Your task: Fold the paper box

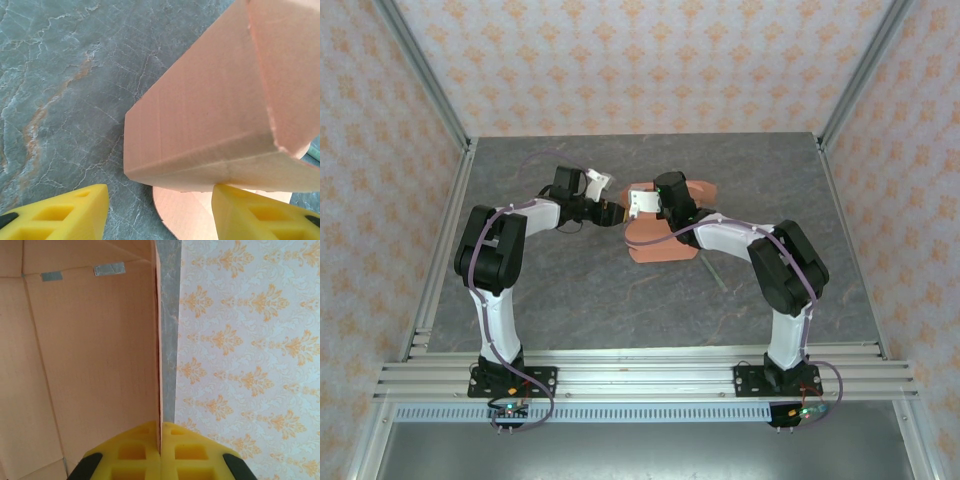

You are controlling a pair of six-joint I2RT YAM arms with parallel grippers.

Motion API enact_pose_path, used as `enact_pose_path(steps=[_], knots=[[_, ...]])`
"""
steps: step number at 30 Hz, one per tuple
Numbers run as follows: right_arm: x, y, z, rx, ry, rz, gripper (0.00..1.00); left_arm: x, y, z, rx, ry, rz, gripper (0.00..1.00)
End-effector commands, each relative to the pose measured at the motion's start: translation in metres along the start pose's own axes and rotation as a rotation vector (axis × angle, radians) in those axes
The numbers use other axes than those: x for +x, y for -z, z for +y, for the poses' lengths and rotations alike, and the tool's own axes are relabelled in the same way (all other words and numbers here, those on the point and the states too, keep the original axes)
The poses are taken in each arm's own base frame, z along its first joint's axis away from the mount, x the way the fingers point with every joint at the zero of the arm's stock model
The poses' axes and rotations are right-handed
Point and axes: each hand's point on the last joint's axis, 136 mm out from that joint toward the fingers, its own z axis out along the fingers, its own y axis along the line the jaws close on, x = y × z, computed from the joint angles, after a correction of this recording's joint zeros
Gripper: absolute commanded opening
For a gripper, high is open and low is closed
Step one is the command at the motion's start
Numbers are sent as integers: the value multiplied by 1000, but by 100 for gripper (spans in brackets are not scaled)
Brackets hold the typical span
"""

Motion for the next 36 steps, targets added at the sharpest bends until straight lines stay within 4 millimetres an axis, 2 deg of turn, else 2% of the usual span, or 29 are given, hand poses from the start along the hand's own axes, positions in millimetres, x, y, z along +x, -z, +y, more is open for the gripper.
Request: enact_pose_path(steps=[1,16,29,36], knots=[[-3,4,-5,-13,-24,-21,0,-35,11,-21,46,-86,-86,58],[-3,-3,-4,7,-6,-11,0,-48,4,-24,76,-106,-110,57],[-5,-4,-8,-30,-25,-13,0,-39,-6,-24,83,-112,-99,56],[-6,-7,-10,-42,-35,-12,0,-42,-12,-28,100,-118,-118,54]])
